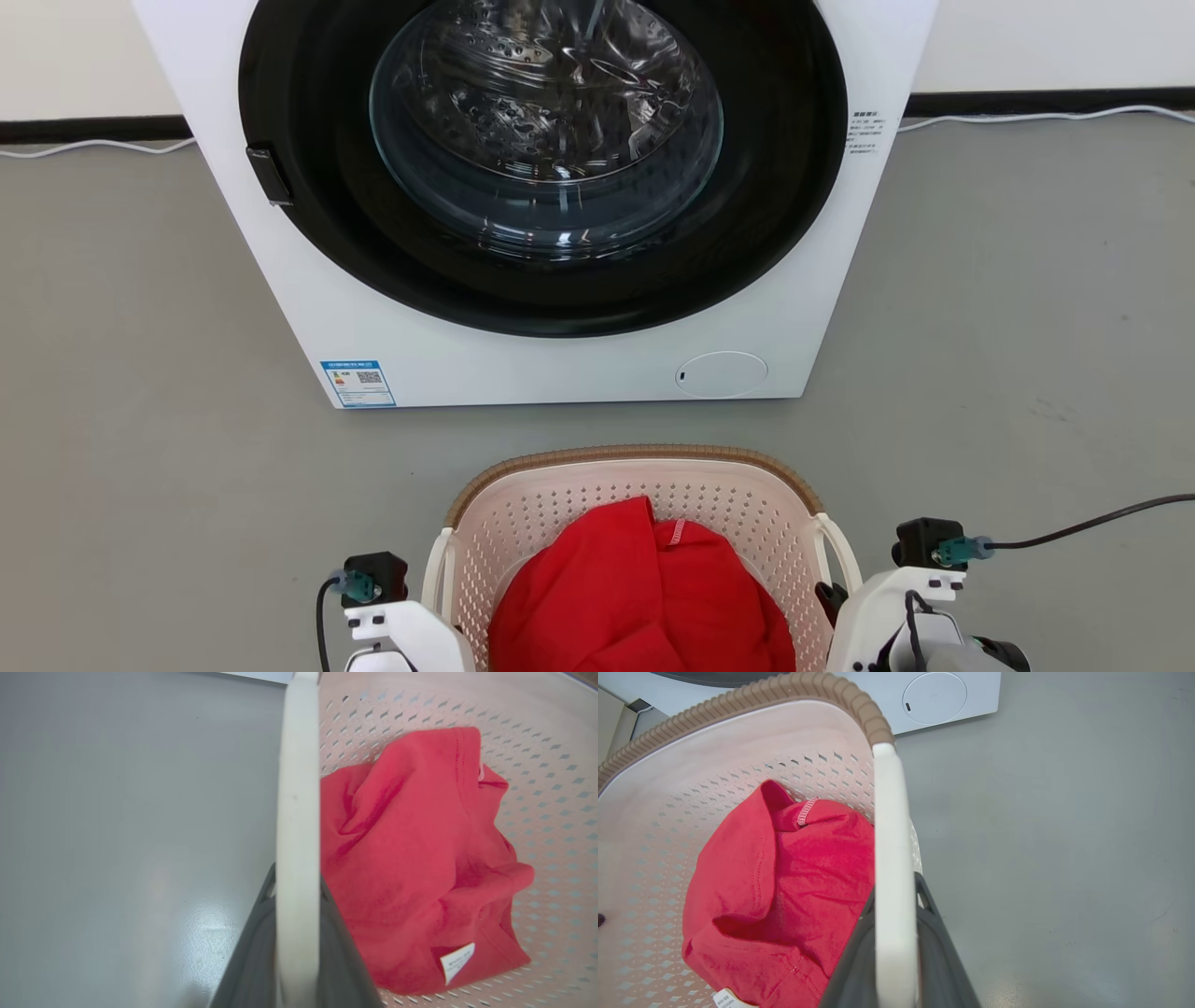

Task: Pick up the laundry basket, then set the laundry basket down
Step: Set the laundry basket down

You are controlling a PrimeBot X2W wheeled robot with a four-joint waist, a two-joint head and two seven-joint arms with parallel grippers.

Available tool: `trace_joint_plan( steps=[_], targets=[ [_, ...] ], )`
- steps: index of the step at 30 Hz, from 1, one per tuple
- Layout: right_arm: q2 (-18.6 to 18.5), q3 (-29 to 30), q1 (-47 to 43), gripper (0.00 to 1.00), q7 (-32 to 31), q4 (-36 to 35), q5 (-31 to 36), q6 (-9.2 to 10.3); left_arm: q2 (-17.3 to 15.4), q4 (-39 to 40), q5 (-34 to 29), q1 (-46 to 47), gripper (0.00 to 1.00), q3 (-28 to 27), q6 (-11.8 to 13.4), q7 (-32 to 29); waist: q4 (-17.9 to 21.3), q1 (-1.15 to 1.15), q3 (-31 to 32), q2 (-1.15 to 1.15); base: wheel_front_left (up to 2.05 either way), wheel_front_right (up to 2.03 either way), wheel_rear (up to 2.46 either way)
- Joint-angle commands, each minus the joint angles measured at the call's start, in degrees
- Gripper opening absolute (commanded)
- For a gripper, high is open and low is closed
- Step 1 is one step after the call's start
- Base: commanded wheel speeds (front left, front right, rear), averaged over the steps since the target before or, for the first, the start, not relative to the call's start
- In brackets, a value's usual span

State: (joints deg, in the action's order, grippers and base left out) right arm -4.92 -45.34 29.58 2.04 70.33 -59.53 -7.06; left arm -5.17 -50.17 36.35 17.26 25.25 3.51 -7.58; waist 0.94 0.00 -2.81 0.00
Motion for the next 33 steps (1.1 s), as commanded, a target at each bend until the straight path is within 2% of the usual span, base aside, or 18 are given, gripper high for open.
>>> trace_joint_plan(
  steps=[1,21,33],
  targets=[
    [-0.1,-0.8,1.4,0.0,1.1,-0.9,-0.7,-0.43,-1.1,1.7,0.8,0.9,0.0,-1.7,0.1,0.3,0.0,0.0,-0.1,0.0,0.0,0.0,0.0],
    [-0.9,-1.2,5.1,0.0,3.2,-1.9,-0.2,-0.43,-2.2,4.6,0.7,2.5,0.0,-1.8,2.5,1.8,0.3,0.0,-6.3,0.0,0.0,0.0,0.0],
    [-0.9,-1.4,8.5,0.0,4.4,-2.5,0.1,-0.43,-3.0,3.2,0.0,7.4,0.0,-1.8,2.6,4.0,0.3,0.0,-11.3,0.0,0.0,0.0,0.0]
  ],
)
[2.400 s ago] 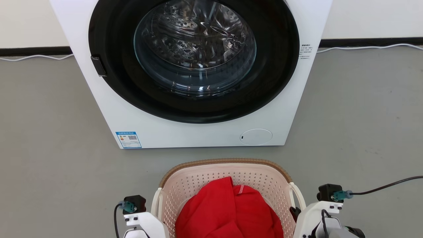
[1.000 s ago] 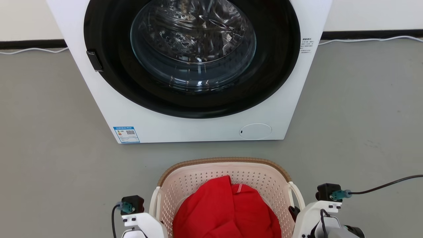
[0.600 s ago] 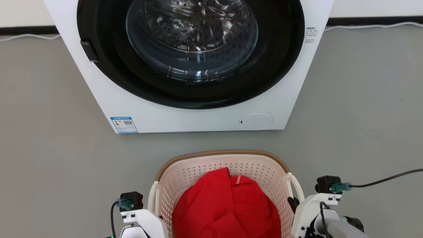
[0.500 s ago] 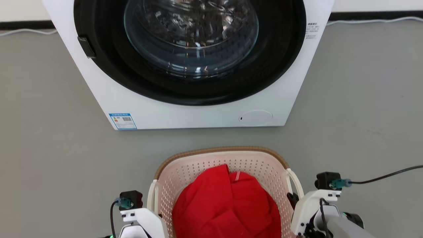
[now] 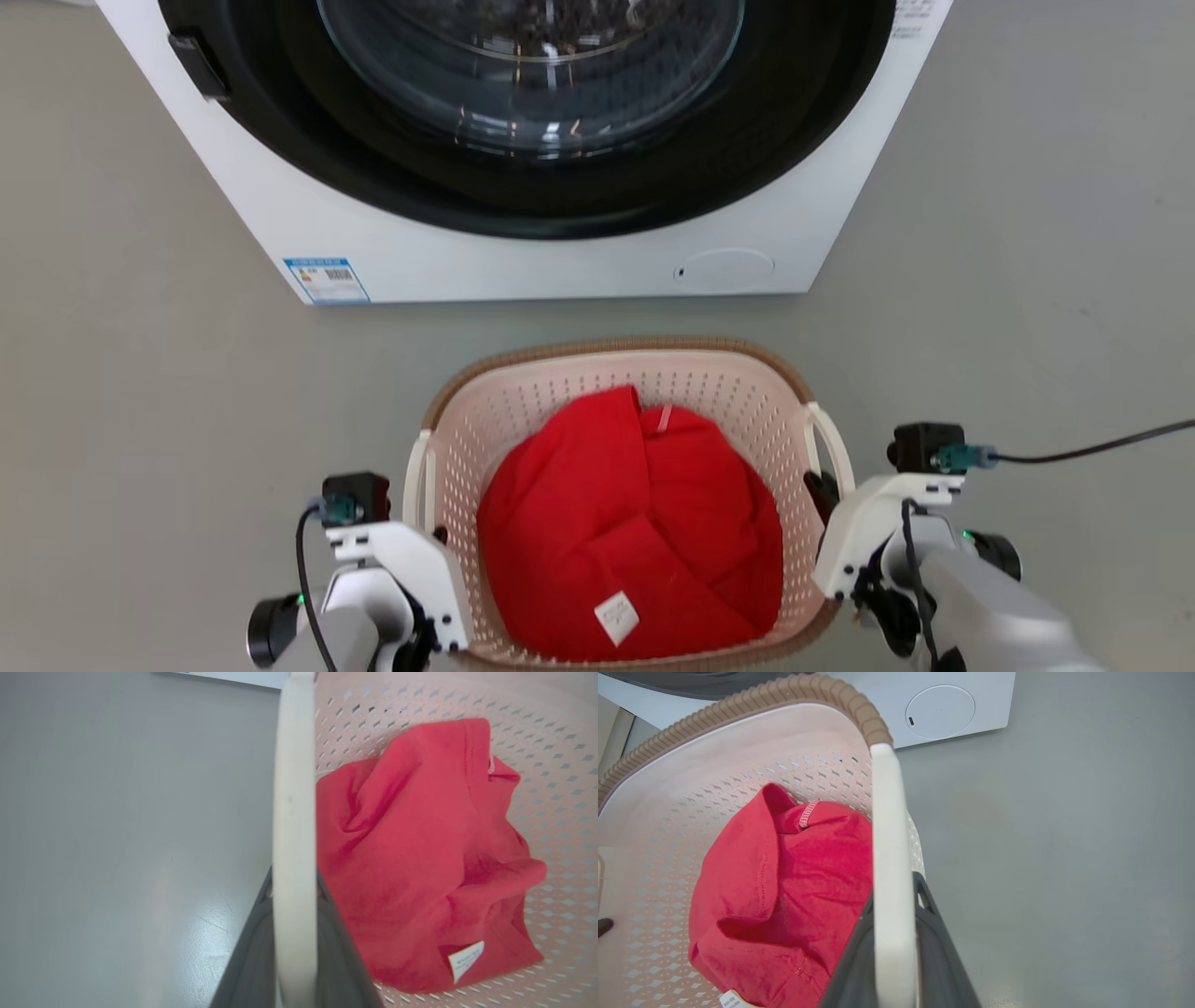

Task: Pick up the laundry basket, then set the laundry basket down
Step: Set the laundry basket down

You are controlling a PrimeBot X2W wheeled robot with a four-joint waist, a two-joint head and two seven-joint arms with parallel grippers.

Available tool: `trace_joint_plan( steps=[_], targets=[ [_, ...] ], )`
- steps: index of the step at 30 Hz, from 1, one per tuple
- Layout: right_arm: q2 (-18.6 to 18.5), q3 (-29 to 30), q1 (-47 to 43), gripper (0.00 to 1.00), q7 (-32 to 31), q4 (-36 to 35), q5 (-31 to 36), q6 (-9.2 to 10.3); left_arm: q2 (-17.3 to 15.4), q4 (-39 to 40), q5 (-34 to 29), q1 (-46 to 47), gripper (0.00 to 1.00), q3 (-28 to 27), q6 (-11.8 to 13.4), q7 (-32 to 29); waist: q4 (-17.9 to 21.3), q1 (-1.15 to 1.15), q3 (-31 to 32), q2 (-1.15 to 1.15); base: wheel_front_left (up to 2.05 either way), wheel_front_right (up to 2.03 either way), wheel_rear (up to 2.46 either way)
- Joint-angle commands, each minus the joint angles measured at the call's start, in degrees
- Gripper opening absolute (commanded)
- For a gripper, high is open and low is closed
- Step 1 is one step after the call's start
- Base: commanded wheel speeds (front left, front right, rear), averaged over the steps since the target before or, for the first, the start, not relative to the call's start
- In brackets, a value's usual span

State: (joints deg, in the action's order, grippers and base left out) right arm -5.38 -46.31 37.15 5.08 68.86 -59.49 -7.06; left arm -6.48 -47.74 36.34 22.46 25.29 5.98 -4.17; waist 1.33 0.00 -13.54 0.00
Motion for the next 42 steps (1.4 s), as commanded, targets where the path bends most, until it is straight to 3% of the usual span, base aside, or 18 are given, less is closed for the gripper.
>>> trace_joint_plan(
  steps=[1,42],
  targets=[
    [-0.5,-0.4,1.3,0.0,1.4,-1.0,0.1,-0.43,-1.7,0.4,0.0,2.7,0.0,-1.8,0.1,0.8,-0.2,0.0,-1.1,0.0,0.0,0.0,0.0],
    [-2.3,-5.4,18.3,0.0,2.3,-2.7,0.2,-0.43,1.4,-21.9,-1.0,30.6,0.0,0.5,-6.6,11.8,-2.4,0.0,-23.8,0.0,0.0,0.0,0.0]
  ],
)
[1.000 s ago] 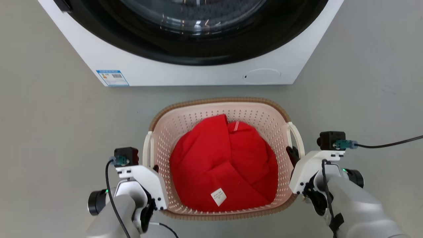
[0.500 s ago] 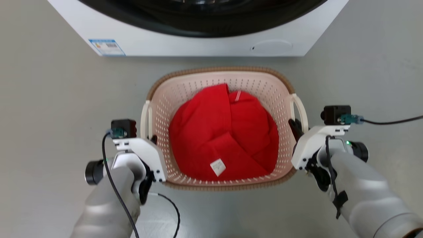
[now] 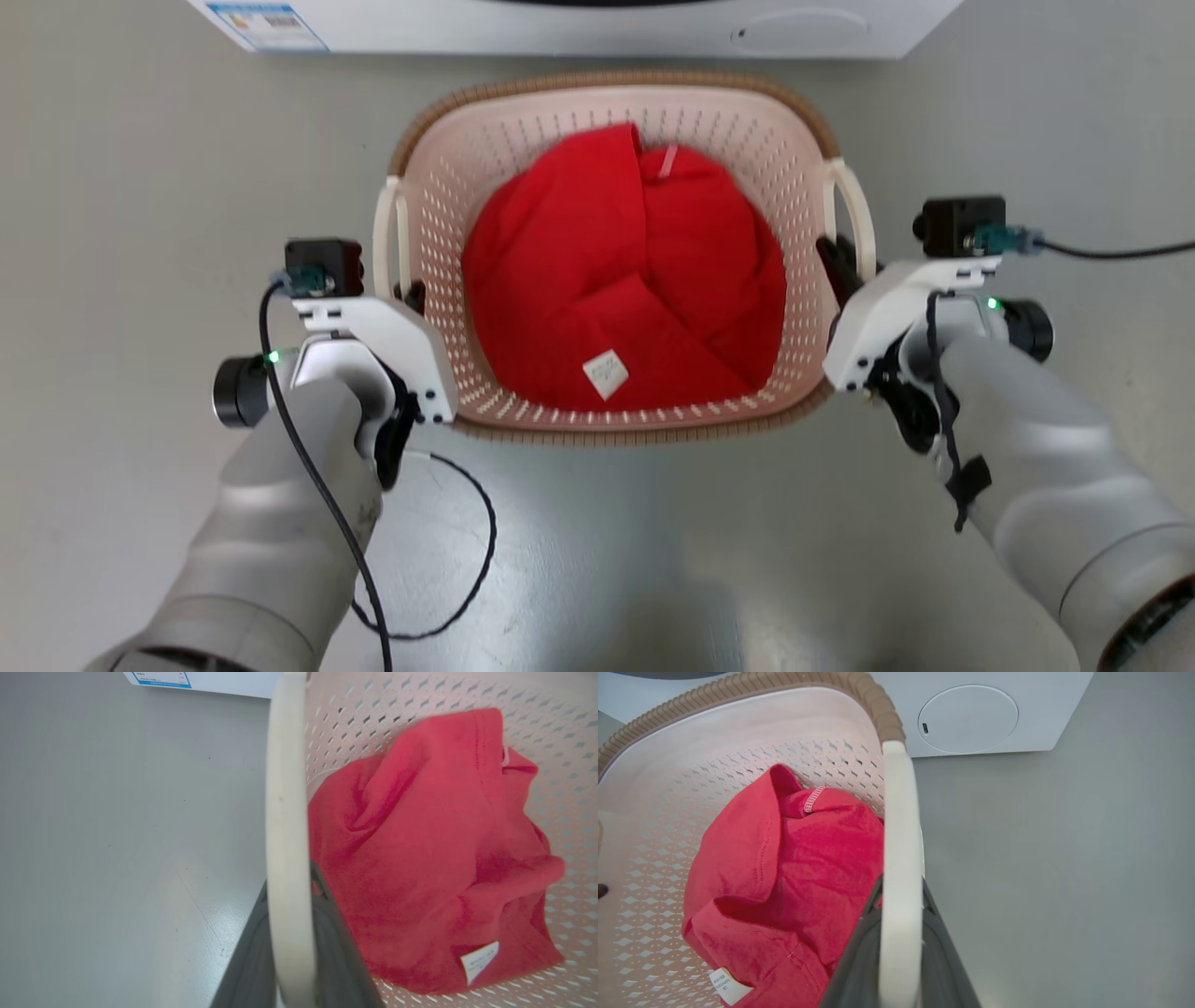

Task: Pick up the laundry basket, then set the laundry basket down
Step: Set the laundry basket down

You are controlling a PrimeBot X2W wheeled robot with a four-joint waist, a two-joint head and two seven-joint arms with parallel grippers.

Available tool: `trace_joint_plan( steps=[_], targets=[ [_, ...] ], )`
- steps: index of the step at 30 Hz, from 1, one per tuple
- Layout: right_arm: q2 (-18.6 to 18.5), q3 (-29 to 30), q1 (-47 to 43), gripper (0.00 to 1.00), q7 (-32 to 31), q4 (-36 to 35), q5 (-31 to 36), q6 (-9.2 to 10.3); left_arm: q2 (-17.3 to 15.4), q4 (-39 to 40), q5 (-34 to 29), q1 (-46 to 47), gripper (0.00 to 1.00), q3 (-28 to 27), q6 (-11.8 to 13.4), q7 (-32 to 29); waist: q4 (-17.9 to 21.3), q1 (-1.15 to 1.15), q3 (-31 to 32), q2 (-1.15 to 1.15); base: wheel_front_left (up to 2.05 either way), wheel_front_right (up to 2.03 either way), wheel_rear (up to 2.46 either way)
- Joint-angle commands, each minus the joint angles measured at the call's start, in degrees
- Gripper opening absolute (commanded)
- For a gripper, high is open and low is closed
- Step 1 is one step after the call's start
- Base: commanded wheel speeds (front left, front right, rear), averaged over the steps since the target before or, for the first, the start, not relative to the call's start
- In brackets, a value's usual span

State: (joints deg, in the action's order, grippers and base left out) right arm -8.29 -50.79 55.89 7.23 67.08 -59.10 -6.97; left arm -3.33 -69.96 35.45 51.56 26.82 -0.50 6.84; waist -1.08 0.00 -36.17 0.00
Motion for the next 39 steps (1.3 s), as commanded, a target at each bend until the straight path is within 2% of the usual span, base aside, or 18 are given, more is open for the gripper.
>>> trace_joint_plan(
  steps=[1,6,14,27,39],
  targets=[
    [0.6,-0.9,-0.4,0.0,0.1,-0.9,-0.2,-0.52,-1.8,0.3,-0.1,1.5,0.0,-1.0,-0.1,0.8,0.0,0.0,-1.2,0.0,0.0,0.0,0.0],
    [0.7,-1.8,2.3,0.0,0.1,-0.7,-0.5,-0.52,-1.9,-1.2,0.0,4.7,0.0,-1.1,-0.4,2.1,-0.2,0.0,-4.2,0.0,0.0,0.0,0.0],
    [1.0,-3.1,5.1,0.0,1.2,-1.1,-1.4,-0.52,-2.6,-2.6,-0.6,9.2,0.0,-0.5,0.6,3.8,-0.8,0.0,-8.4,0.0,0.0,0.0,0.0],
    [2.1,-6.0,7.7,0.0,3.6,-0.5,-2.4,-0.52,-1.9,-3.4,-0.3,12.4,0.0,-0.1,2.2,6.1,-2.0,0.0,-11.7,0.0,0.0,0.0,0.0],
    [2.8,-7.7,9.3,0.0,5.1,0.5,-3.4,-0.52,-2.2,-3.8,0.5,13.7,0.0,-0.1,2.1,6.3,-1.9,0.0,-14.1,0.0,0.0,0.0,0.0]
  ],
)
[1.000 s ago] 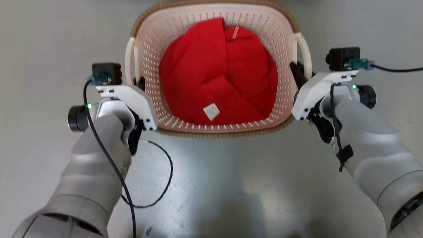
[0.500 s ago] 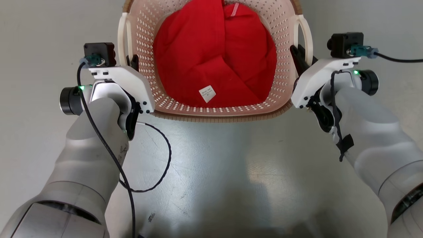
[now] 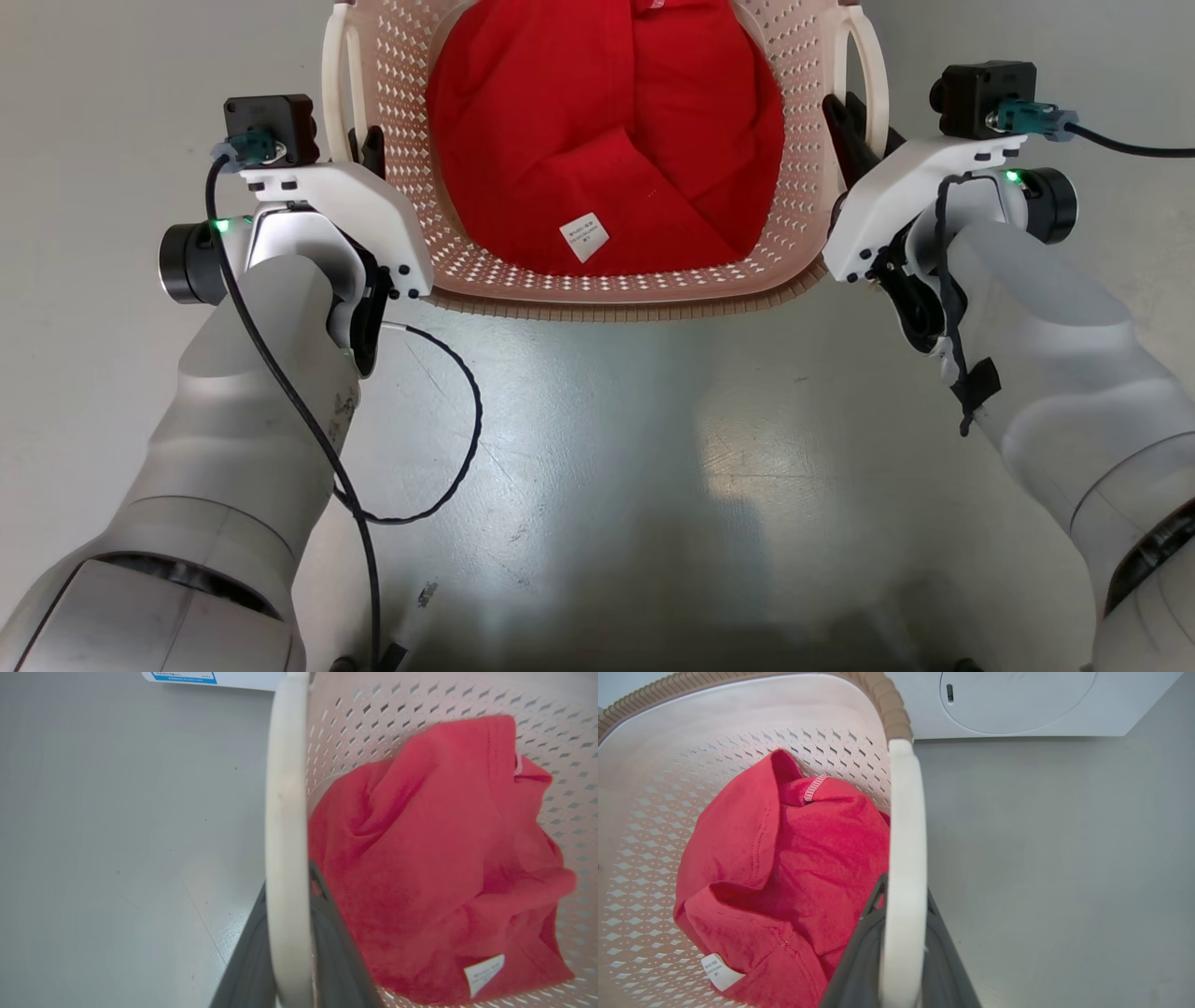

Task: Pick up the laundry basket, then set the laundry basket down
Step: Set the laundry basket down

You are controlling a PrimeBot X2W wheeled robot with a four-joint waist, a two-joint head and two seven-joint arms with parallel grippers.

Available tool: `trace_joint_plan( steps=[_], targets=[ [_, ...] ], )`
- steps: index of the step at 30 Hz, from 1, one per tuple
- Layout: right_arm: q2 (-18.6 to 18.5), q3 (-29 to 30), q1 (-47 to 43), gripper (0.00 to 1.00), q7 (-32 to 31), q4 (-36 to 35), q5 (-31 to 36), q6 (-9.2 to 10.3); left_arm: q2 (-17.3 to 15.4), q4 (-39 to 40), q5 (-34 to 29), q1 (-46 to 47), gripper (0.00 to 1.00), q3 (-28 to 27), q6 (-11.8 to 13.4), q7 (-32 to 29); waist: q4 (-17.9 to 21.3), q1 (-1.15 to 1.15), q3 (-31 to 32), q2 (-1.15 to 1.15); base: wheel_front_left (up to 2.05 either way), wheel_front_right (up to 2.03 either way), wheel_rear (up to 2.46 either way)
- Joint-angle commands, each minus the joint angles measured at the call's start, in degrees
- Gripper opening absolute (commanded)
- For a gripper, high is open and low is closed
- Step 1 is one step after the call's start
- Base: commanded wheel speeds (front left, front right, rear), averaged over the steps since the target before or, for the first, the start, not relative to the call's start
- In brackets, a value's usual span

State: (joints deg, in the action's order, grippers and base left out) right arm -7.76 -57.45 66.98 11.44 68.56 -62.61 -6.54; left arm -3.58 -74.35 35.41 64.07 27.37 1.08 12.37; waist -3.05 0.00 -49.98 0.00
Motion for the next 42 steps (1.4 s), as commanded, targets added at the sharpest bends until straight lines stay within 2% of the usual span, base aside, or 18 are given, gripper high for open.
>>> trace_joint_plan(
  steps=[1,28,29,34,36,37,38,39,40,41,42],
  targets=[
    [2.3,-1.2,-1.7,0.0,1.0,-1.0,0.0,-0.95,-2.0,0.6,0.5,1.3,0.0,-0.7,0.6,0.9,0.1,0.0,-0.4,0.0,0.0,0.0,0.0],
    [2.5,-2.4,1.2,0.0,3.3,0.0,-1.5,-0.95,-2.9,2.2,0.1,3.2,0.0,-1.0,0.9,2.6,0.1,0.0,-4.5,0.0,0.0,0.0,0.0],
    [2.5,-2.4,1.2,0.02,3.4,0.1,-1.5,-0.95,-2.9,2.5,0.0,3.1,0.0,-1.1,1.0,2.6,0.1,0.0,-4.6,0.0,0.0,0.0,0.0],
    [2.6,-2.3,1.4,0.35,3.5,0.5,-1.4,-0.95,-3.1,3.4,-0.5,2.8,0.0,-1.5,1.1,2.6,0.1,0.0,-4.9,0.0,0.0,0.0,0.0],
    [2.6,-2.2,1.4,0.43,3.5,0.6,-1.4,-0.95,-3.1,3.7,-0.8,2.8,0.0,-1.6,1.2,2.6,0.1,0.0,-5.1,0.0,0.0,0.0,0.0],
    [2.6,-2.1,1.5,0.5,3.5,0.7,-1.4,-0.95,-3.1,3.7,-0.9,2.8,0.09,-1.7,1.2,2.6,0.1,0.0,-5.2,0.0,0.0,0.0,0.0],
    [2.7,-2.0,1.6,0.84,3.5,0.7,-1.4,-0.95,-3.2,3.9,-0.9,2.9,0.18,-1.8,1.2,2.6,0.1,0.0,-5.3,0.0,0.0,0.0,0.0],
    [2.6,-1.8,1.7,1.0,3.5,0.6,-1.3,-0.95,-3.2,4.0,-1.0,2.9,0.21,-1.9,1.3,2.6,0.1,0.0,-5.4,0.0,0.0,0.0,0.0],
    [2.6,-1.6,1.7,1.0,3.5,0.6,-1.2,-0.95,-3.1,3.9,-0.7,2.8,0.33,-2.2,0.7,2.6,0.2,0.0,-5.5,0.0,0.0,0.0,0.0],
    [2.6,-1.4,1.7,1.0,3.5,0.6,-1.1,-0.95,-3.1,4.1,-0.5,2.9,0.95,-2.5,0.4,2.6,0.1,0.0,-5.5,0.0,0.0,0.0,0.0],
    [2.6,-1.2,1.7,1.0,3.5,0.6,-1.0,-0.95,-3.2,4.3,-0.8,2.9,1.0,-2.5,0.6,2.6,0.1,0.0,-5.6,0.0,0.0,0.0,0.0]
  ],
)
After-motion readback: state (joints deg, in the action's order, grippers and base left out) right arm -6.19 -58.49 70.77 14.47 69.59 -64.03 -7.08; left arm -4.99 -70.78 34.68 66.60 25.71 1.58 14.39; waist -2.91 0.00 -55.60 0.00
